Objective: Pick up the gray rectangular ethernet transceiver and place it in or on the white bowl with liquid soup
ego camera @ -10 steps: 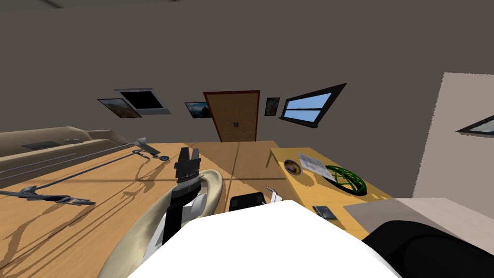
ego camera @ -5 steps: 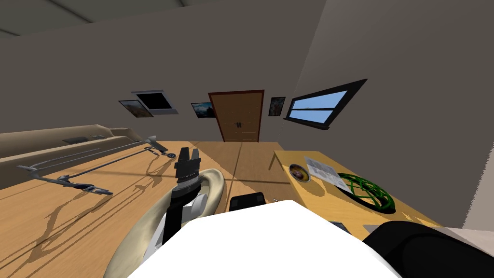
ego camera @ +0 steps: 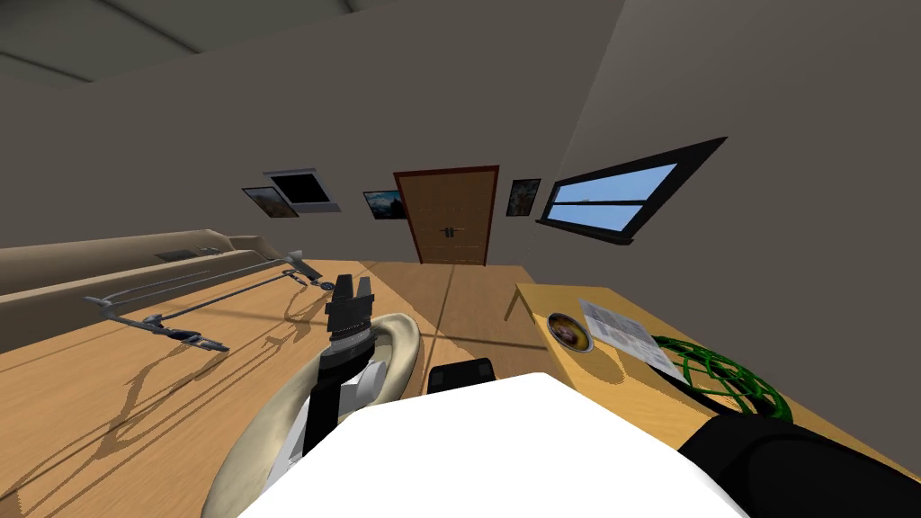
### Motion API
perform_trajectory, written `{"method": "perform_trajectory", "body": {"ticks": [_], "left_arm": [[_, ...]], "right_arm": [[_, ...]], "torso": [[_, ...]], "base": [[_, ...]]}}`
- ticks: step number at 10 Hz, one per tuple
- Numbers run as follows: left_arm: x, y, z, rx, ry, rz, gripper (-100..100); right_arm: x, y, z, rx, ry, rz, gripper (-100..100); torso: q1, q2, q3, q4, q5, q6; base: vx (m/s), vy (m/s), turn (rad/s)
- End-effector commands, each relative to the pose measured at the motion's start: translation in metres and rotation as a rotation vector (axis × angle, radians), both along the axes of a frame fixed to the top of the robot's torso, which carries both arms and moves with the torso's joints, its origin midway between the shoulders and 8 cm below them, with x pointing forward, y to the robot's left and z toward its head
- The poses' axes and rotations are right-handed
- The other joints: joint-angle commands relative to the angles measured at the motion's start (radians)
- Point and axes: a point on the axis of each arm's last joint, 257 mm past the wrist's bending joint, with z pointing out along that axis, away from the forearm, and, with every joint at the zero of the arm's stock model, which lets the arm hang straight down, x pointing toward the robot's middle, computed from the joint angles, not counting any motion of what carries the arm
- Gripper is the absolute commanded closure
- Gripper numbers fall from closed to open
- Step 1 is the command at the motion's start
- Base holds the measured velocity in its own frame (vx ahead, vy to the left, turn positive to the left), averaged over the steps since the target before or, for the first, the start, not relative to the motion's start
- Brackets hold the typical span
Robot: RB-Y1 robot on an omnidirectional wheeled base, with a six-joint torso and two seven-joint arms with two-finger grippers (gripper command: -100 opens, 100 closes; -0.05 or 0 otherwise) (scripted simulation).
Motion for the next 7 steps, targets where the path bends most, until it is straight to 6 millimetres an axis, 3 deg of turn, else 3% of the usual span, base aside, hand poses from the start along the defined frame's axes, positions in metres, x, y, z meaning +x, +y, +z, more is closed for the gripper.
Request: {"method": "perform_trajectory", "body": {"ticks": [1,2,4,5,7], "left_arm": [[0.000,0.000,0.000,0.000,0.000,0.000,0],[0.000,0.000,0.000,0.000,0.000,0.000,0],[0.000,0.000,0.000,0.000,0.000,0.000,0],[0.000,0.000,0.000,0.000,0.000,0.000,0],[0.000,0.000,0.000,0.000,0.000,0.000,0]], "right_arm": [[-0.014,-0.010,-0.010,-0.039,0.024,0.018,-100],[-0.041,-0.031,-0.020,-0.105,0.062,0.054,-100],[-0.044,-0.034,-0.022,-0.109,0.069,0.052,-100],[-0.069,-0.055,-0.029,-0.173,0.104,0.090,-100],[-0.072,-0.058,-0.031,-0.178,0.113,0.087,-100]], "torso": [[0.000,0.000,0.000,0.000,0.000,0.000],[0.000,0.000,0.000,0.000,0.000,0.000],[-0.001,0.000,0.000,0.000,0.000,0.000],[0.000,0.002,0.001,0.000,0.000,0.000],[-0.001,0.000,0.000,0.000,0.000,0.000]], "base": [[0.052,-0.004,0.043],[0.062,-0.003,0.102],[0.036,-0.013,0.016],[0.048,-0.008,0.108],[0.038,-0.015,0.020]]}}
